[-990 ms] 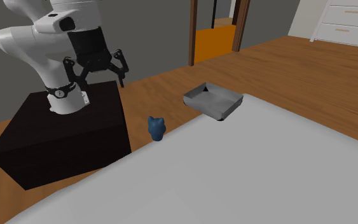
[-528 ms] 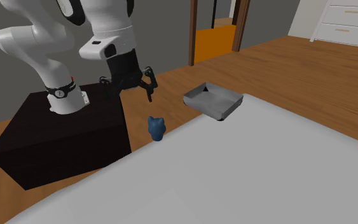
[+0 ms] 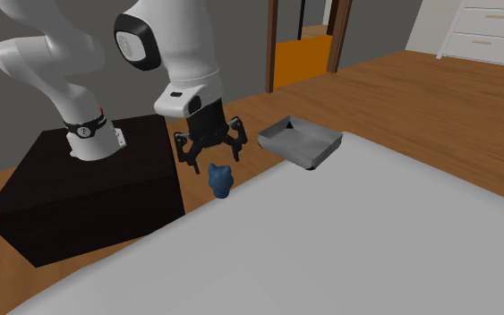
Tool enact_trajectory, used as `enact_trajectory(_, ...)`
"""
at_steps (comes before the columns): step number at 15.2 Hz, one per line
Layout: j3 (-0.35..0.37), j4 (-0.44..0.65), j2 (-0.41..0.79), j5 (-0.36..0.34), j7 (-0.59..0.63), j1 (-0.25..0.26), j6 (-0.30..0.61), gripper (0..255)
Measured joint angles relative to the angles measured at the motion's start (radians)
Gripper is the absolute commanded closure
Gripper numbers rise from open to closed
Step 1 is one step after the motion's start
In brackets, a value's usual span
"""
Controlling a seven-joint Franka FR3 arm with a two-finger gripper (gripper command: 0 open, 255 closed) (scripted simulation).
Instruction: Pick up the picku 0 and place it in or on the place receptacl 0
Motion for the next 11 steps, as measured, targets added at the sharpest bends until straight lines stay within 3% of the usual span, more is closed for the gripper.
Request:
enact_trajectory(10, -0.013, -0.004, 0.051, -0.034, 0.021, 0.013, 0.051, 0)
enact_trajectory(11, -0.013, -0.004, 0.051, -0.034, 0.021, 0.013, 0.051, 255)
